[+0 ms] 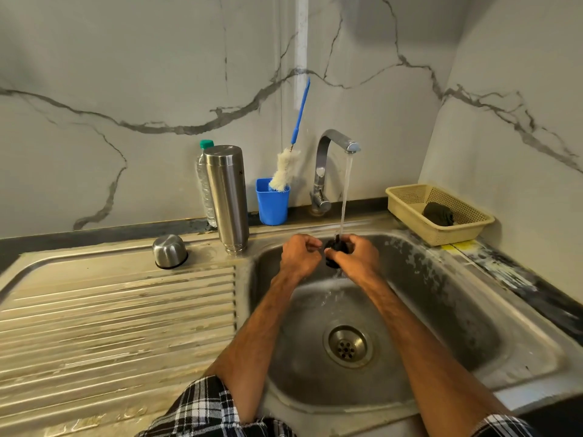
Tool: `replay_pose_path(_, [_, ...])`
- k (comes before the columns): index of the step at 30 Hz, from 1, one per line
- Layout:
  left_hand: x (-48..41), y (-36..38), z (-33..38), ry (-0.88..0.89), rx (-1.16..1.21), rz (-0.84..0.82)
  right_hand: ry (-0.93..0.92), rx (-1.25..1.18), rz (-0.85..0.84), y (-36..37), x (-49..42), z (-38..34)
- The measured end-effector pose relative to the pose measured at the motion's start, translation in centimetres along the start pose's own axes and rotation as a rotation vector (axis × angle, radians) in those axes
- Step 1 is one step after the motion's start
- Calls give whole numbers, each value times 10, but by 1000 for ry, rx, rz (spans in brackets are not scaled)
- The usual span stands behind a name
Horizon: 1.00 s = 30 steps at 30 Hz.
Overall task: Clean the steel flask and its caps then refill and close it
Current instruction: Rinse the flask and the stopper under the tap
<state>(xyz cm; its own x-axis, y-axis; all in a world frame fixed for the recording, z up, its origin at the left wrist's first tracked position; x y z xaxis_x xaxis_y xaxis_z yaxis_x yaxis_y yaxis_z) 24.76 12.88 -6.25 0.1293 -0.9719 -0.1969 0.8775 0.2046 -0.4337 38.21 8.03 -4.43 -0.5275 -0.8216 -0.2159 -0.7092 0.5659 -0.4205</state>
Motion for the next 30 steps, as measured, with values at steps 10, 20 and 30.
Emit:
replay_pose_path(10, [1, 0, 1, 17, 5, -10, -85, 25, 24, -3, 2, -2])
replay_pose_path(20, [-1, -2, 8, 16, 21, 27, -113, 82, 18, -4, 4, -3])
replay_pose_path(30, [-25, -5, 67, 155, 52, 80, -144, 104, 46, -8, 2, -3])
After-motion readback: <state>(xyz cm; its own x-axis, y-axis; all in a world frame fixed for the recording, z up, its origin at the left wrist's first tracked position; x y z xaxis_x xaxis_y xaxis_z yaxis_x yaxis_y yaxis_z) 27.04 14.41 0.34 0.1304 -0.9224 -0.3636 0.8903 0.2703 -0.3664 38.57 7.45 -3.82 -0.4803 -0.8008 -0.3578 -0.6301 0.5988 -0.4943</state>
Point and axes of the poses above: each hand's wrist, its own x-axis away from the middle knuckle, its own y-axis out of the palm, z = x × y, the point moved 1 cm from there along -x, towards the middle knuckle, and after that the axes turned 15 degrees about z, right-handed, at the moved point
